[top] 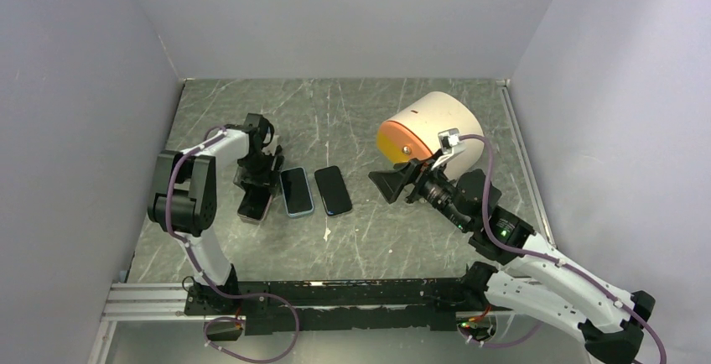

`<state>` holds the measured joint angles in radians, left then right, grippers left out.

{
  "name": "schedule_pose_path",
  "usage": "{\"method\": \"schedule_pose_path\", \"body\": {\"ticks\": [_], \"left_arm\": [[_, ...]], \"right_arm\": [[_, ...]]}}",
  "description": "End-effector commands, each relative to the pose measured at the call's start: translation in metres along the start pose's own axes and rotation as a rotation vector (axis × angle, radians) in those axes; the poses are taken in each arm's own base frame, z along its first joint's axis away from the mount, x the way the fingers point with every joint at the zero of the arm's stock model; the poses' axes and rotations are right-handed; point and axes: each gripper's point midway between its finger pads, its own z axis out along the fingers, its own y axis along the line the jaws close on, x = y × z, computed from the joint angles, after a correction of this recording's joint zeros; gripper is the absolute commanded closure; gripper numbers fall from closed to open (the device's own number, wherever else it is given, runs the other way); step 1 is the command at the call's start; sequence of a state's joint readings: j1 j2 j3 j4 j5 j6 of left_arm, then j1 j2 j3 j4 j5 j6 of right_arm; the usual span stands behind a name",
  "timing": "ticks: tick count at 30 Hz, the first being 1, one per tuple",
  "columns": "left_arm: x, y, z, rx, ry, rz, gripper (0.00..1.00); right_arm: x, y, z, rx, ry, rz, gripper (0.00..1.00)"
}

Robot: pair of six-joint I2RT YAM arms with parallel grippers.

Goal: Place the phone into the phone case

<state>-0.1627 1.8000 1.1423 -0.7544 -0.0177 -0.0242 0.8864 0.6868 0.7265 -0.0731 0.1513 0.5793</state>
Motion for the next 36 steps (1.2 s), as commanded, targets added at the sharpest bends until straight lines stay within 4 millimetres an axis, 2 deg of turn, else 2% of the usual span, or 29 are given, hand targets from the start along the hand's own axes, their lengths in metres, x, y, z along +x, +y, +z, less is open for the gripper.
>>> {"method": "schedule_pose_path", "body": {"ticks": [1,4,9,10,16,20,24,27,31,36], "left_arm": [[0.0,0.002,0.002,0.002,0.018,-0.042,0.38],[-0.004,0.002,-0.004,0.075,0.013,-0.133,0.45],[-0.012,0.005,-0.018,0.214,-0.043,-0.251,0.53],[-0.013,0.013,-0.021,0.214,-0.057,-0.279,0.55],[-0.026,0.016,-0.049,0.267,-0.17,-0.343,0.56],[-0.039,0.005,-0.069,0.348,-0.243,-0.375,0.59],[-0.047,-0.011,-0.088,0.45,-0.273,-0.385,0.61],[-0.05,-0.019,-0.104,0.498,-0.302,-0.389,0.63],[-0.053,-0.032,-0.129,0.588,-0.358,-0.396,0.64],[-0.049,-0.053,-0.15,0.712,-0.369,-0.414,0.66]], "right_arm": [[-0.008,0.005,0.001,-0.015,-0.038,0.018,0.08],[0.0,0.006,0.009,-0.011,-0.006,0.049,0.09],[0.021,0.023,0.027,-0.071,0.105,0.081,0.13],[0.023,0.025,0.029,-0.079,0.112,0.079,0.14],[0.032,0.038,0.045,-0.095,0.134,0.07,0.15],[0.052,0.052,0.062,-0.113,0.187,0.061,0.16],[0.08,0.08,0.083,-0.158,0.25,0.021,0.17],[0.102,0.083,0.1,-0.134,0.289,0.01,0.17],[0.119,0.083,0.123,-0.116,0.292,0.031,0.17],[0.142,0.084,0.152,-0.103,0.339,0.009,0.18]]}}
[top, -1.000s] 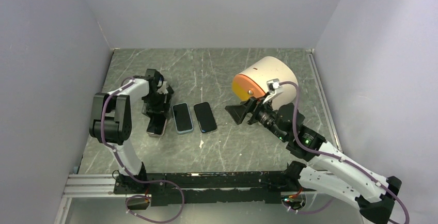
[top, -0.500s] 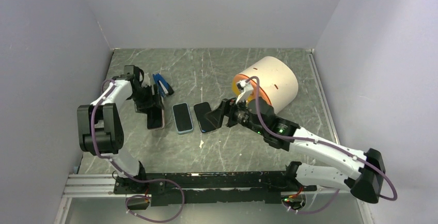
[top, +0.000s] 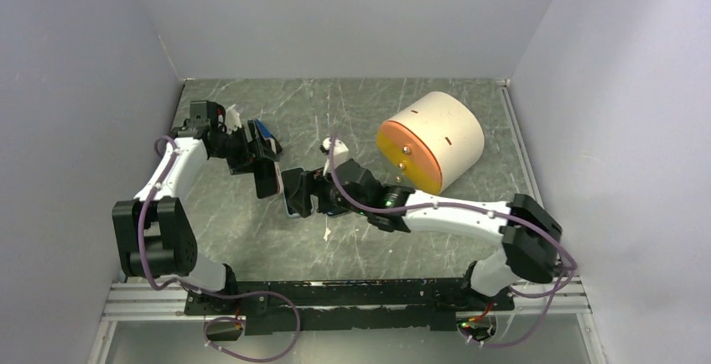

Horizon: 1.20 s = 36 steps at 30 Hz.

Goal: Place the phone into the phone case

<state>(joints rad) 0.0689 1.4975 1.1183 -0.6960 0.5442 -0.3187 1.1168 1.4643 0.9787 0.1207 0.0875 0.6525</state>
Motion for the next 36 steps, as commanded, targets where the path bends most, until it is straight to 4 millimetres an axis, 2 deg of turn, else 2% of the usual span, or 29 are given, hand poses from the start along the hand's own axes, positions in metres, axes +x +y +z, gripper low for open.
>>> {"method": "schedule_pose_path", "body": {"ticks": [1,7,12,17,21,32,36], "left_arm": [[0.001,-0.047,-0.021,0.191,-0.02,-0.022,0.66],[0.01,-0.06,-0.032,0.211,-0.01,-0.006,0.66],[0.017,-0.066,-0.035,0.233,0.01,0.002,0.66],[0.02,-0.067,-0.036,0.237,0.033,0.01,0.67],[0.019,-0.07,-0.038,0.24,0.035,0.02,0.67],[0.026,-0.068,-0.03,0.241,0.076,-0.008,0.68],[0.025,-0.067,-0.029,0.237,0.075,-0.009,0.68]], "right_arm": [[-0.035,0.027,0.024,-0.058,-0.085,-0.006,0.18],[-0.029,0.027,0.047,-0.057,-0.074,-0.023,0.19],[-0.028,0.026,0.059,-0.048,-0.065,-0.032,0.22],[-0.019,0.026,0.062,-0.062,-0.048,-0.101,0.23],[-0.015,0.016,0.063,-0.024,-0.063,-0.168,0.2],[-0.016,0.015,0.069,-0.025,-0.068,-0.194,0.27],[-0.008,0.01,0.07,-0.005,-0.044,-0.193,0.21]]}}
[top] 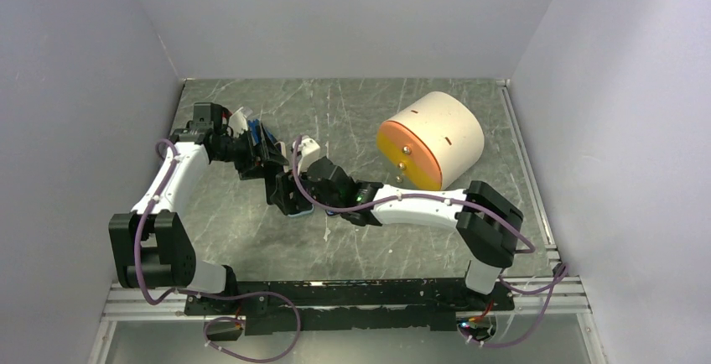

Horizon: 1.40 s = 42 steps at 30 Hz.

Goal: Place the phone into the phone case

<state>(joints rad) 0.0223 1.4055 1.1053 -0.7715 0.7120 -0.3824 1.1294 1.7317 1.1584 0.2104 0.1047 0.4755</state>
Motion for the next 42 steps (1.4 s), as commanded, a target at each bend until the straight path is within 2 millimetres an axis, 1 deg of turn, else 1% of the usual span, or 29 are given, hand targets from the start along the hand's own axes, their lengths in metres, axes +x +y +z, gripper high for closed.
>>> {"method": "schedule_pose_path", "body": {"ticks": [1,4,9,11,14,19,23,27,30,34,37,39,42], "left_arm": [[-0.005,-0.018,-0.005,0.065,-0.003,0.022,0.68],[-0.006,-0.02,-0.005,0.076,-0.003,0.026,0.67],[-0.002,-0.017,-0.002,0.069,0.01,0.017,0.67],[-0.002,-0.016,-0.001,0.072,0.012,0.016,0.67],[-0.002,-0.016,-0.001,0.073,0.012,0.025,0.66],[0.0,-0.017,-0.004,0.069,0.01,0.073,0.62],[0.002,-0.017,-0.004,0.074,0.006,0.08,0.62],[0.005,-0.026,-0.004,0.13,0.027,0.076,0.56],[0.005,-0.03,-0.006,0.141,0.018,0.085,0.49],[0.006,-0.036,-0.012,0.155,0.022,0.103,0.31],[0.004,-0.045,-0.019,0.175,0.008,0.124,0.22],[0.003,-0.054,-0.026,0.195,-0.011,0.147,0.07],[-0.003,-0.071,-0.039,0.233,-0.055,0.188,0.06]], "right_arm": [[-0.012,0.007,0.003,-0.009,-0.039,-0.016,0.21],[-0.009,0.005,0.004,-0.009,-0.038,-0.021,0.23],[-0.014,0.009,0.003,-0.026,-0.052,-0.022,0.33],[-0.013,0.01,0.003,-0.03,-0.051,-0.026,0.38],[-0.011,0.008,0.003,-0.025,-0.049,-0.022,0.52],[-0.019,0.009,-0.005,-0.03,-0.083,0.003,0.83],[-0.021,0.008,-0.008,-0.029,-0.092,0.017,0.99],[-0.023,0.01,-0.012,-0.052,-0.099,0.046,1.0],[-0.03,0.012,-0.017,-0.083,-0.117,0.084,1.0],[-0.04,0.011,-0.025,-0.108,-0.142,0.128,1.0],[-0.046,0.008,-0.033,-0.111,-0.163,0.151,1.0],[-0.05,0.004,-0.037,-0.103,-0.176,0.153,1.0],[-0.054,0.0,-0.042,-0.097,-0.184,0.155,1.0]]}}
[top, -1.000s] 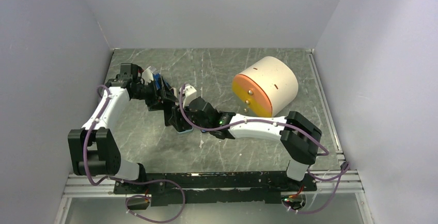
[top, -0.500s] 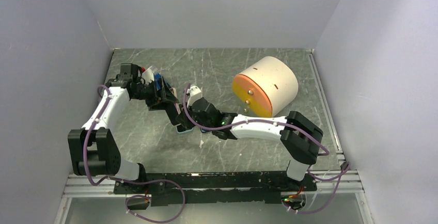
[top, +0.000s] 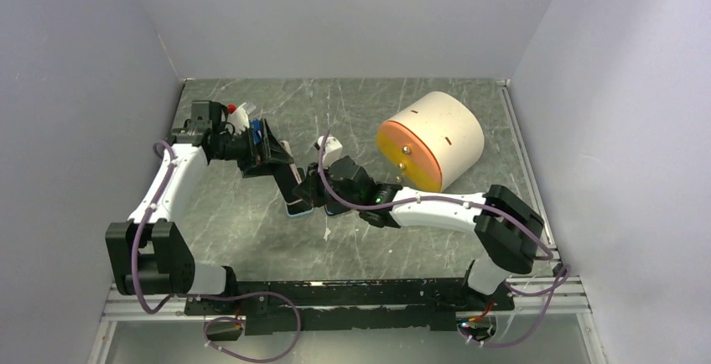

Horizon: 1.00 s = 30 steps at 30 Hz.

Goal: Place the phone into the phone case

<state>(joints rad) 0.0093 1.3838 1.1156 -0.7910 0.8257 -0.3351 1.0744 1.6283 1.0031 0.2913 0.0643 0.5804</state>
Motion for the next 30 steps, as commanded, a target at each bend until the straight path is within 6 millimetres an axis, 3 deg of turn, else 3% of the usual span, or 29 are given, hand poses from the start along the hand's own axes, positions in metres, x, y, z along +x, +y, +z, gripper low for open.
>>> {"method": "schedule_pose_path", "body": {"ticks": [1,7,15,19,24,30], "left_arm": [[-0.018,-0.055,-0.03,0.123,-0.107,0.145,0.06],[-0.032,-0.076,-0.048,0.124,-0.214,0.197,0.06],[-0.036,-0.116,-0.074,0.221,-0.296,0.297,0.06],[-0.035,-0.125,-0.085,0.223,-0.378,0.36,0.06],[-0.032,-0.13,-0.094,0.223,-0.45,0.392,0.06],[-0.009,-0.164,-0.097,0.488,-0.336,0.436,0.05]], "right_arm": [[-0.053,0.028,-0.018,-0.1,-0.152,0.031,1.0],[-0.063,0.026,-0.031,-0.097,-0.176,0.029,1.0],[-0.101,0.014,-0.076,-0.074,-0.284,0.039,1.0],[-0.113,0.017,-0.099,-0.108,-0.323,0.056,1.0],[-0.12,0.035,-0.128,-0.228,-0.36,0.064,1.0],[-0.124,0.063,-0.162,-0.42,-0.401,0.058,1.0]]}}
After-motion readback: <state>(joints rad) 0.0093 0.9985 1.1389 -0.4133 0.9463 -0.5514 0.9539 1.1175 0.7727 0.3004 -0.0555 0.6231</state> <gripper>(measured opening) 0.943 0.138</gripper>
